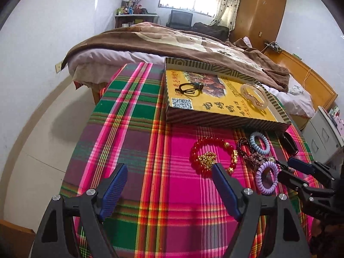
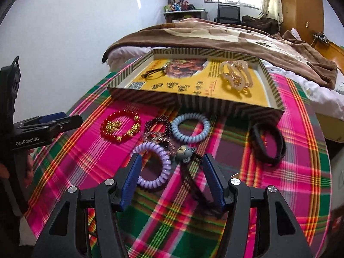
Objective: Organize jewelry
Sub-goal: 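Close the right gripper on the purple coil bracelet and lift it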
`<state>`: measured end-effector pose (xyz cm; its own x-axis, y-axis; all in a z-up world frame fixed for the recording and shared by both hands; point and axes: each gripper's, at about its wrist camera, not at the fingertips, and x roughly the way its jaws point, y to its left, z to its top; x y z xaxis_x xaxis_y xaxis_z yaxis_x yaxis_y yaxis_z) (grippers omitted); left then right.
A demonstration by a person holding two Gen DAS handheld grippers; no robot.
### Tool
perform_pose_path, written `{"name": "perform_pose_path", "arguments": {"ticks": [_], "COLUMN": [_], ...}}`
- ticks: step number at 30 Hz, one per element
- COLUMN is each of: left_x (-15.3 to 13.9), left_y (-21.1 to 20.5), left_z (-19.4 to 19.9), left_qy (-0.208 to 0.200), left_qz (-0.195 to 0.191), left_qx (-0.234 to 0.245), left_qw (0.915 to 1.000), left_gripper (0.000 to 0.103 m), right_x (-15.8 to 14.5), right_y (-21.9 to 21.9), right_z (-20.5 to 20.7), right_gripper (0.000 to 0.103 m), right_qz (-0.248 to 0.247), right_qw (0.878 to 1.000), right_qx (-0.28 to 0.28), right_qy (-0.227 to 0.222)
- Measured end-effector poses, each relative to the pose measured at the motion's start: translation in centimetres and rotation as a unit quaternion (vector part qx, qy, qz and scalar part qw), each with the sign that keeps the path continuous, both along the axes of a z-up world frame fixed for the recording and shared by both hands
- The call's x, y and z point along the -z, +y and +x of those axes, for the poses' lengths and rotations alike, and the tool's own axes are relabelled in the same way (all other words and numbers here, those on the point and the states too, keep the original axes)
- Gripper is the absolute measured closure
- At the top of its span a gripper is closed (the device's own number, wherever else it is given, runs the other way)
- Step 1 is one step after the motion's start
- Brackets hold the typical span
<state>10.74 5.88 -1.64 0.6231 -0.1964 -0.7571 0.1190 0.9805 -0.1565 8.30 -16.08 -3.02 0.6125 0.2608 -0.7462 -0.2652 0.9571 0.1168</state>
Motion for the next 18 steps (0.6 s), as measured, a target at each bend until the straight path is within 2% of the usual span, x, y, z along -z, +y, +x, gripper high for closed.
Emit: {"name": "perform_pose_path", "arguments": {"ticks": [1,6,9,18], "left_x": [0.1,0.6,0.8,0.4], "left_y": [0.0,0.1,0.1,-0.7], "left_z": [0.0,-0.2,-0.2,-0.5], "left_qy": [0.003,0.01,0.013,0.008], "left_qz": [0.0,-0.004,-0.004,-0.007], "left_qx": [-0.001,0.0,0.0,0.009], "left_qw": [1.0,0.9999,0.9999,0.9999], "left_gripper": [0.023,0.023,0.023,0.023], "right_x": [0.3,1.0,1.2,-0.2], "right_y": [0.2,0.8,1.0,-0.6], "right_z": [0.1,-0.1,-0.2,-1.2], "right_gripper": [0.058,0.07,0.09,0.093], "right_qz": [-0.004,-0.011,-0.013,0.023], "right_qw": [1.0,1.0,1.0,1.0], "right_qx": [0.001,-0.011,-0.009,-0.002], "right_qy": [0.003,0.012,0.013,-0.005]}}
